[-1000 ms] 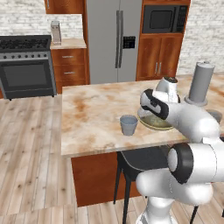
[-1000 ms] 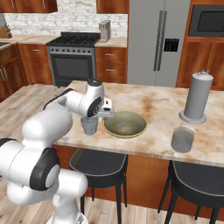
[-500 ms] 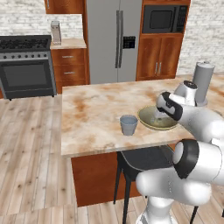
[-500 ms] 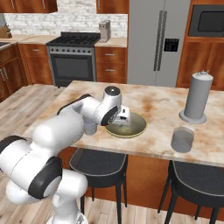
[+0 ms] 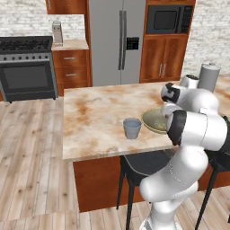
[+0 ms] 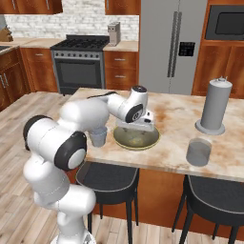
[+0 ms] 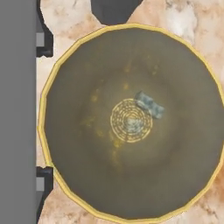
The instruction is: There are four ice cubes in the ice bowl. Place two ice cubes in each glass of water.
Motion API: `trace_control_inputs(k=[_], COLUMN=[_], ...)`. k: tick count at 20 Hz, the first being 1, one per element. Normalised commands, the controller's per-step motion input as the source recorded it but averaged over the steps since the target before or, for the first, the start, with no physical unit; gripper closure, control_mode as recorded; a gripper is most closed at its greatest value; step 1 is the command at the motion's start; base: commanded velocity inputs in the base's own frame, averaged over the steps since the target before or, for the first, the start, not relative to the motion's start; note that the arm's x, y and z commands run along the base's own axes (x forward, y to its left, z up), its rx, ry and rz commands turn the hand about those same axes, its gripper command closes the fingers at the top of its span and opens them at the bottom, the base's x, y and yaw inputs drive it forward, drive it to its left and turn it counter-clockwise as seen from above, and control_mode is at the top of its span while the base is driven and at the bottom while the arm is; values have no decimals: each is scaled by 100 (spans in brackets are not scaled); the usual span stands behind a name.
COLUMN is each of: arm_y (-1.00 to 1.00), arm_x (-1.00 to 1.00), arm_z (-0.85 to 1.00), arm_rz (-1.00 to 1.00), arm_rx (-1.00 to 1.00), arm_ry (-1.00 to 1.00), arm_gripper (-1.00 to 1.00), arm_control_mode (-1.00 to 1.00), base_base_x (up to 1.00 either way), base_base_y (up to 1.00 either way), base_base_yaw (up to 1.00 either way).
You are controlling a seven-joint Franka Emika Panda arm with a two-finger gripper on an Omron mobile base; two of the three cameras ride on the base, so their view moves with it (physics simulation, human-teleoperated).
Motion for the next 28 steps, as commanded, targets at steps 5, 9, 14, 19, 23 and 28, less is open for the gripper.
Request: trace_control_inputs(k=[5, 9, 14, 19, 23, 28], arm_y=[-5, 0, 0, 0, 0, 0], arm_x=[28, 24, 37, 30, 31, 30], arm_z=[-58, -41, -16, -33, -33, -29], arm_rz=[5, 9, 13, 12, 10, 7], arm_rx=[1, 1, 3, 1, 0, 0], arm_ry=[11, 1, 0, 0, 0, 0], arm_gripper=[-100, -100, -100, -100, -100, -100], arm_control_mode=[-100, -100, -100, -100, -100, -100], base_base_x=[0, 0, 0, 0, 0, 0], base_base_y=[0, 0, 0, 0, 0, 0], base_base_yaw=[0, 0, 0, 0, 0, 0])
